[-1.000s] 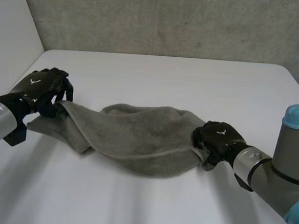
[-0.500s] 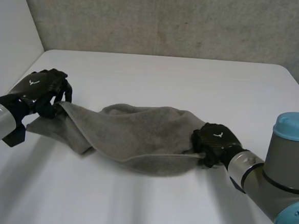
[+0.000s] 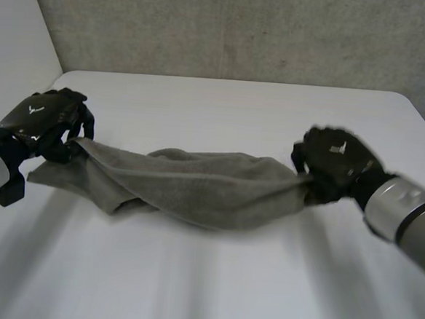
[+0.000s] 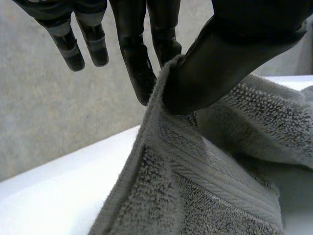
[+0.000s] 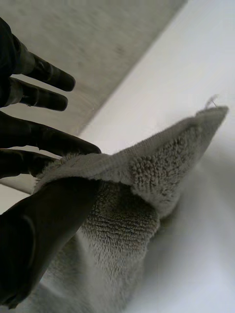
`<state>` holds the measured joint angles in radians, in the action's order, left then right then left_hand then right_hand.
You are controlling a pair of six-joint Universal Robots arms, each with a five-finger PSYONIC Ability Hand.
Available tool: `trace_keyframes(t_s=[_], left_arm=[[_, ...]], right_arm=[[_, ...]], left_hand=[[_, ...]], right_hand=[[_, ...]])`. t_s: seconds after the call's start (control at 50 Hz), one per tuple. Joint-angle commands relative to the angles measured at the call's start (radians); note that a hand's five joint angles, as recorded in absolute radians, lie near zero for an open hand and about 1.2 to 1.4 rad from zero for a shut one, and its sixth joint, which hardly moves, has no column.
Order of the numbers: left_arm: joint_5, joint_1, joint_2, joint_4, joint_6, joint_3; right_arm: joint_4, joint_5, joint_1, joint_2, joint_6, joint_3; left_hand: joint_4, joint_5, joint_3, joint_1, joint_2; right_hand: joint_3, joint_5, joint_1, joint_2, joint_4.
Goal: Fold the towel.
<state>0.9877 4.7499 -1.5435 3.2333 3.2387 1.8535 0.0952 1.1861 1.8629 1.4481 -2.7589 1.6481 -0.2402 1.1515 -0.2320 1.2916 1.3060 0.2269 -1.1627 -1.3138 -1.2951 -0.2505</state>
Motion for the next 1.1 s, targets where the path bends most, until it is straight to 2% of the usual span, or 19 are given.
trace_keyframes(t_s=[0.02,0.06,0.08,0.12,0.14,0.18,0.22,0.24,0.28,0.3,0.34,0.4,0.44,0.58,0.74,0.84,0.88,0.94,1.1], left_arm=[[-0.009,-0.015,-0.026,0.003,0.000,-0.063],[0.006,-0.045,-0.161,-0.004,0.003,-0.156],[0.006,-0.045,-0.162,-0.004,0.003,-0.157],[0.058,-0.106,-0.295,-0.015,0.003,-0.293],[0.058,-0.107,-0.296,-0.015,0.003,-0.293],[0.104,-0.137,-0.360,-0.021,0.009,-0.379],[0.195,-0.160,-0.459,-0.041,0.010,-0.576],[0.195,-0.160,-0.460,-0.041,0.010,-0.577],[0.267,-0.169,-0.501,-0.038,0.007,-0.785],[0.267,-0.169,-0.501,-0.038,0.007,-0.786],[0.307,-0.179,-0.494,-0.017,-0.003,-0.963],[0.330,-0.188,-0.475,0.019,-0.013,-1.030],[0.341,-0.202,-0.425,0.087,-0.057,-1.079],[0.328,-0.194,-0.392,0.146,-0.094,-1.008],[0.273,-0.185,-0.385,0.272,-0.040,-0.708],[0.216,-0.176,-0.391,0.326,0.041,-0.505],[0.184,-0.171,-0.403,0.348,0.107,-0.378],[0.172,-0.171,-0.417,0.361,0.144,-0.327],[0.163,-0.183,-0.536,0.416,0.335,-0.175]], right_arm=[[0.169,-0.037,-0.025,-0.106,0.031,-0.212],[0.221,0.024,-0.008,-0.201,0.128,-0.325],[0.221,0.024,-0.008,-0.201,0.128,-0.326],[0.225,0.087,0.030,-0.315,0.195,-0.459],[0.225,0.087,0.030,-0.316,0.196,-0.459],[0.206,0.127,0.079,-0.400,0.229,-0.610],[0.160,0.133,0.084,-0.422,0.232,-0.682],[0.159,0.133,0.084,-0.422,0.232,-0.683],[-0.045,0.147,0.088,-0.417,0.213,-0.807],[-0.046,0.147,0.088,-0.417,0.212,-0.807],[-0.283,0.190,0.093,-0.349,0.150,-0.878],[-0.364,0.210,0.093,-0.305,0.096,-0.887],[-0.423,0.218,0.082,-0.259,-0.009,-0.896],[-0.361,0.182,0.064,-0.249,-0.044,-0.801],[-0.348,0.090,0.002,-0.222,-0.041,-0.530],[-0.353,0.038,-0.024,-0.210,-0.027,-0.344],[-0.365,-0.018,-0.047,-0.224,0.008,-0.221],[-0.382,-0.055,-0.054,-0.250,0.068,-0.112],[-0.388,-0.063,-0.060,-0.293,0.159,0.053]], left_hand=[[0.066,0.070,0.057,0.105,0.090],[0.066,0.070,0.057,0.105,0.090],[0.066,0.070,0.057,0.105,0.090],[0.066,0.070,0.057,0.105,0.090],[0.066,0.070,0.057,0.105,0.090],[0.066,0.070,0.057,0.105,0.090],[0.066,0.070,0.057,0.105,0.090],[0.066,0.070,0.057,0.105,0.090],[0.066,0.070,0.057,0.105,0.090],[0.066,0.070,0.057,0.105,0.090],[0.066,0.070,0.057,0.105,0.090],[0.066,0.070,0.057,0.105,0.090],[0.066,0.070,0.057,0.105,0.090],[0.066,0.070,0.057,0.105,0.090],[0.066,0.070,0.057,0.105,0.090],[0.066,0.070,0.057,0.105,0.090],[0.066,0.070,0.057,0.105,0.090],[0.066,0.070,0.057,0.105,0.090],[0.066,0.070,0.057,0.105,0.090]], right_hand=[[-0.052,-0.059,-0.083,-0.101,0.076],[-0.052,-0.059,-0.083,-0.101,0.076],[-0.052,-0.059,-0.083,-0.101,0.076],[-0.052,-0.059,-0.083,-0.101,0.076],[-0.052,-0.059,-0.083,-0.101,0.076],[-0.052,-0.059,-0.083,-0.101,0.076],[-0.052,-0.059,-0.083,-0.101,0.076],[-0.052,-0.059,-0.083,-0.101,0.076],[-0.052,-0.059,-0.083,-0.101,0.076],[-0.052,-0.059,-0.083,-0.101,0.076],[-0.052,-0.059,-0.083,-0.101,0.076],[-0.052,-0.059,-0.083,-0.101,0.076],[-0.052,-0.059,-0.083,-0.101,0.076],[-0.052,-0.059,-0.083,-0.101,0.076],[-0.052,-0.059,-0.083,-0.101,0.076],[-0.052,-0.059,-0.083,-0.101,0.076],[-0.052,-0.059,-0.083,-0.101,0.076],[-0.052,-0.059,-0.083,-0.101,0.076],[-0.052,-0.059,-0.083,-0.101,0.076]])
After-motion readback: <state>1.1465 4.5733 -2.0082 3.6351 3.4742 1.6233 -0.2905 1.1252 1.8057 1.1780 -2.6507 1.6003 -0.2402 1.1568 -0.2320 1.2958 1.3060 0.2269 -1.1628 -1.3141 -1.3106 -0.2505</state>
